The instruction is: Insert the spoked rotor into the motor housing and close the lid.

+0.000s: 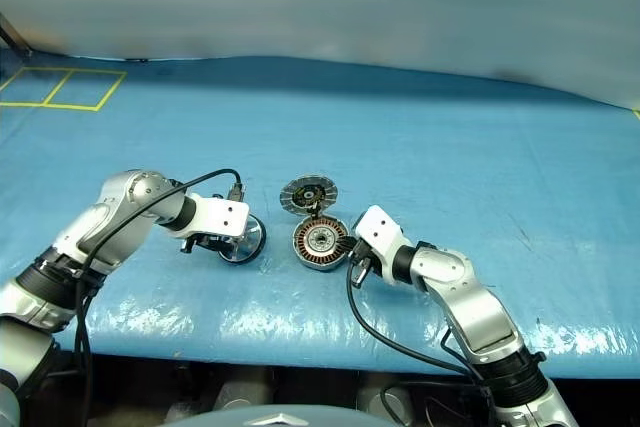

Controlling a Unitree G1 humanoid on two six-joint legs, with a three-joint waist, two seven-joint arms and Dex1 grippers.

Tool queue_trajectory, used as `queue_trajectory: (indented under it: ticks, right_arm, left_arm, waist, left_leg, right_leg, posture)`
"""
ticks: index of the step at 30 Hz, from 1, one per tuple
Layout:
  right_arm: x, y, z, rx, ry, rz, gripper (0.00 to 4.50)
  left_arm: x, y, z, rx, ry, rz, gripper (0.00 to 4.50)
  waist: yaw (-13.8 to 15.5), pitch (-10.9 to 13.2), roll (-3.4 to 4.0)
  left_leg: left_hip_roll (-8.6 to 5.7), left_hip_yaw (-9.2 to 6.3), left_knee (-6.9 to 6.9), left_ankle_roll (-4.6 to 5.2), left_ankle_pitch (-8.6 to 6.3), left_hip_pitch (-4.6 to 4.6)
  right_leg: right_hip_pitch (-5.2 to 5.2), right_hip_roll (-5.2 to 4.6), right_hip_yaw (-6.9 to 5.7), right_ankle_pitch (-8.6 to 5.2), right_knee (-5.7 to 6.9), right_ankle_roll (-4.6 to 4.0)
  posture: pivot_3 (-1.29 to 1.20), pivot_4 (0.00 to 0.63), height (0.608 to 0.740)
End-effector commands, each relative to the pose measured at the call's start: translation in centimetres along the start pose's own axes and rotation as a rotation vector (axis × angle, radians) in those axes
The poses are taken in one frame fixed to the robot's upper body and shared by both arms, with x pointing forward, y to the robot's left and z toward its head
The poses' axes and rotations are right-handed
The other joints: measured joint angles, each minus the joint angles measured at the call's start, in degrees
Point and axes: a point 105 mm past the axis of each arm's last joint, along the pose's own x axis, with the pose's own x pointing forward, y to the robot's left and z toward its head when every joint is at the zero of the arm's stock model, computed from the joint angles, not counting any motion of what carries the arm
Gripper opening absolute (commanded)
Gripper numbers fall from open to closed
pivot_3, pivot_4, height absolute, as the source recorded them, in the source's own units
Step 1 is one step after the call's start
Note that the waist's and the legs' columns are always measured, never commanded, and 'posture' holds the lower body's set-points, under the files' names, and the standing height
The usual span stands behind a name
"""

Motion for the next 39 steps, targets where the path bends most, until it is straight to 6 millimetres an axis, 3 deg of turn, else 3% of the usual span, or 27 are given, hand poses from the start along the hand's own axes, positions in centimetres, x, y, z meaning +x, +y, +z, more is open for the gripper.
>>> queue_trajectory:
  ticks: [1,7,13,20,27,39]
  right_arm:
    - [-0.4,-0.7,0.2,0.031,-0.049,-0.028,0.0]
    - [-0.3,-1.1,0.3,0.077,-0.157,-0.041,0.0]
    - [-0.3,-0.8,-1.0,0.133,-0.194,-0.042,0.0]
    - [-1.1,-0.3,-2.1,0.154,-0.216,-0.049,0.0]
    - [-1.7,0.1,-2.9,0.149,-0.242,-0.05,0.0]
    - [-2.7,0.8,-3.5,0.195,-0.288,-0.046,0.0]
  left_arm:
    - [-1.2,-0.4,0.2,-0.024,-0.087,0.042,1.64]
    - [-2.1,-1.6,0.5,-0.089,-0.253,0.071,1.64]
    - [-2.6,-1.7,2.0,-0.099,-0.404,0.066,1.64]
    - [-3.3,-1.9,3.9,-0.12,-0.48,-0.074,1.64]
    - [-2.5,0.2,6.6,-0.074,-0.535,-0.105,1.64]
    - [-0.7,1.3,9.6,-0.035,-0.569,-0.196,1.64]
  waist:
    - [-0.1,0.0,0.0]
    - [0.0,0.0,0.0]
    - [0.1,0.0,0.0]
    - [0.2,0.0,0.0]
    - [0.2,0.0,-0.02]
    - [0.1,0.0,0.0]
  left_leg:
    - [0.0,0.0,-0.01,0.0,0.0,0.0]
    - [0.03,0.0,-0.02,0.0,0.0,-0.01]
    - [0.03,0.0,0.0,-0.01,0.0,0.0]
    - [0.05,0.0,-0.02,-0.01,0.0,0.01]
    - [0.03,0.0,0.06,-0.01,0.0,0.01]
    - [0.04,-0.01,0.03,-0.01,0.0,0.0]
  right_leg:
    - [0.0,0.0,0.0,0.0,-0.01,0.0]
    - [-0.01,0.03,0.0,-0.01,0.01,-0.03]
    - [0.01,0.03,0.0,-0.01,0.0,-0.03]
    - [0.0,0.06,0.0,-0.01,0.0,-0.06]
    - [0.06,0.07,0.02,0.0,-0.01,-0.05]
    - [0.02,0.11,0.05,0.0,0.01,-0.04]
  posture:
    - [0.0,0.15,0.74]
    - [0.0,0.15,0.74]
    - [0.0,0.15,0.74]
    - [0.0,0.15,0.74]
    - [0.0,0.15,0.74]
    - [0.0,0.15,0.74]
